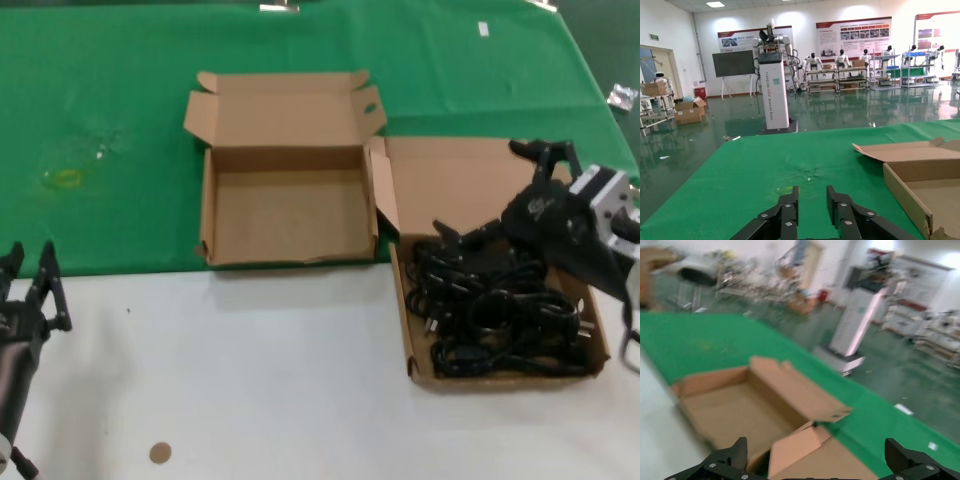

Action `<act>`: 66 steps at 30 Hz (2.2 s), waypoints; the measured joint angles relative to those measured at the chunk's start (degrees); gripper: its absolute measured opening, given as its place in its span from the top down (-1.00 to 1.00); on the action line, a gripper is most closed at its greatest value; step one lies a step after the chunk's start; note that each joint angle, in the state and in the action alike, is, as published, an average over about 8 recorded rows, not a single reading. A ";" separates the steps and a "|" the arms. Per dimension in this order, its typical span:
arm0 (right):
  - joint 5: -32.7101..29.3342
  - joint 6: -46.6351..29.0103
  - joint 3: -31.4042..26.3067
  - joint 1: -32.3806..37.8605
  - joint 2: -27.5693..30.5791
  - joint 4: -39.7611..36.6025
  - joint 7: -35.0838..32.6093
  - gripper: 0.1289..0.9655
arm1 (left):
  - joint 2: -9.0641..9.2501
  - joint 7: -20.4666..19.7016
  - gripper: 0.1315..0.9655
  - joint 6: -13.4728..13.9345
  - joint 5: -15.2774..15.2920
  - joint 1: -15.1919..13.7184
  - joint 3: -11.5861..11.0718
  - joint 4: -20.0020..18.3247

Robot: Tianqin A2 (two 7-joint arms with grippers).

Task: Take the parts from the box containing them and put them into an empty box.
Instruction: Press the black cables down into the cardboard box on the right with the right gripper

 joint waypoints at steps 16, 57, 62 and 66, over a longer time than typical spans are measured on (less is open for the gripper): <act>-27.19 -33.70 -0.99 12.63 7.31 -2.64 15.66 -1.00 | 0.00 0.00 0.89 0.00 0.00 0.00 0.00 0.00; -43.79 -56.44 13.17 9.73 -8.38 -15.45 3.44 -0.55 | 0.00 -0.04 0.95 0.00 0.03 0.00 0.00 0.00; -44.30 -56.97 14.21 9.15 -8.62 -15.23 3.27 -0.31 | 0.00 -0.04 0.95 0.00 0.03 0.00 0.00 0.00; -44.68 -57.33 14.90 8.63 -8.68 -14.92 3.25 -0.08 | 0.00 -0.03 0.95 0.00 0.03 0.00 0.00 0.00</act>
